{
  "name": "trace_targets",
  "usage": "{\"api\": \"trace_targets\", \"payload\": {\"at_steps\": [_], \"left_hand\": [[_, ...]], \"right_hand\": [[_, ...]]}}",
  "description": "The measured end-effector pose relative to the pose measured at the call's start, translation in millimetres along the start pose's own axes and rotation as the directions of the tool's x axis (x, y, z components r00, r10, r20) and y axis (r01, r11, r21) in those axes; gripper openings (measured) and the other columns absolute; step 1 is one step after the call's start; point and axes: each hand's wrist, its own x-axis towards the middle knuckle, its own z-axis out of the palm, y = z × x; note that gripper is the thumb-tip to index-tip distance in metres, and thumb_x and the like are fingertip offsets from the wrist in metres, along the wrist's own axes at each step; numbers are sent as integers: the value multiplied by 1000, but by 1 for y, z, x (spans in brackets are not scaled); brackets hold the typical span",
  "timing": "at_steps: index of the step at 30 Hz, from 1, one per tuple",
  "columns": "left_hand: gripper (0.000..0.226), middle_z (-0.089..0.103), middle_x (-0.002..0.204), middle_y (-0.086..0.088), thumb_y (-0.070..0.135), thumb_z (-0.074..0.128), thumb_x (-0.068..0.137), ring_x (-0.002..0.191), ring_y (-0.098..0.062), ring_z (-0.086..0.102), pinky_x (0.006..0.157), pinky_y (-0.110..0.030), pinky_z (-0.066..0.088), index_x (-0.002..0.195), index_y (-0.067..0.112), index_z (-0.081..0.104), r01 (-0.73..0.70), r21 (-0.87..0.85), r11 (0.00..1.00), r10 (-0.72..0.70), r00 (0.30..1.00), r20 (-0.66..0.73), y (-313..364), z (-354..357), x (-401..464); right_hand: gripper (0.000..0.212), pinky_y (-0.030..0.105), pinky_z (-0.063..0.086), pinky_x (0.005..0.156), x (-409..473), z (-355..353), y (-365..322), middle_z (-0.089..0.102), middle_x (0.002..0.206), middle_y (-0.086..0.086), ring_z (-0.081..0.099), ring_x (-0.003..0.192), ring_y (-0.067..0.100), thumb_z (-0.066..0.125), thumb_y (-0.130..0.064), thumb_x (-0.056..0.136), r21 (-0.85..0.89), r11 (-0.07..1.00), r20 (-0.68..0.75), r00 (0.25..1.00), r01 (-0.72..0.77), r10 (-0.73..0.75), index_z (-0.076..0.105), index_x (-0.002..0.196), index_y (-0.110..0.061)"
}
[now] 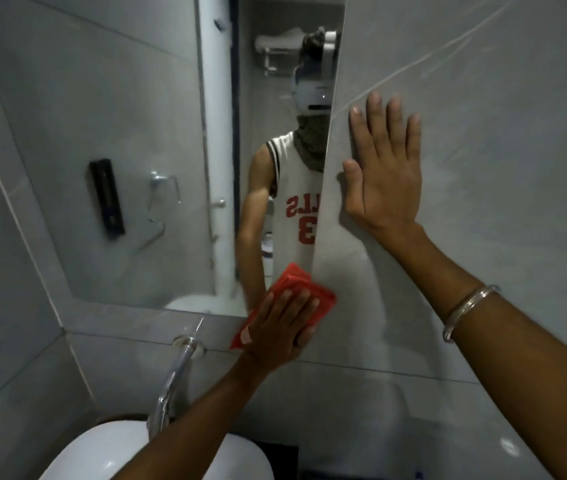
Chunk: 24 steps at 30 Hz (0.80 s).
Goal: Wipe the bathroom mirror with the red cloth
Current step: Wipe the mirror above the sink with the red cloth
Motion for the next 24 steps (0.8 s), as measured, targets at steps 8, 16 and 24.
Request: {"api": "trace_targets", "payload": {"at_steps": [8,16,24], "left_hand": [[73,10,176,1,50,47,104,163,-25,13,134,-47,7,166,26,17,59,2,998,-59,996,68,-22,-22,87],[70,-3,176,-11,49,26,111,164,-28,-5,133,-51,-3,167,15,3,92,20,996,-90,991,-104,-74,-106,386],[73,-8,176,-8,53,22,109,163,-25,-11,129,-41,-16,167,16,0,2,82,997,0,1000,-25,-117,-150,488]], "right_hand": [[68,52,6,130,4,-11,-1,21,170,19,16,159,37,17,-45,106,138,990,45,999,-22,16,25,162,-7],[65,44,2,132,100,-33,40,14,172,15,8,161,30,23,-40,106,199,977,-69,994,-71,86,22,163,-10],[65,45,2,133,183,-47,58,11,173,8,4,162,24,19,-45,105,180,983,-54,998,-35,45,19,164,-16]]}}
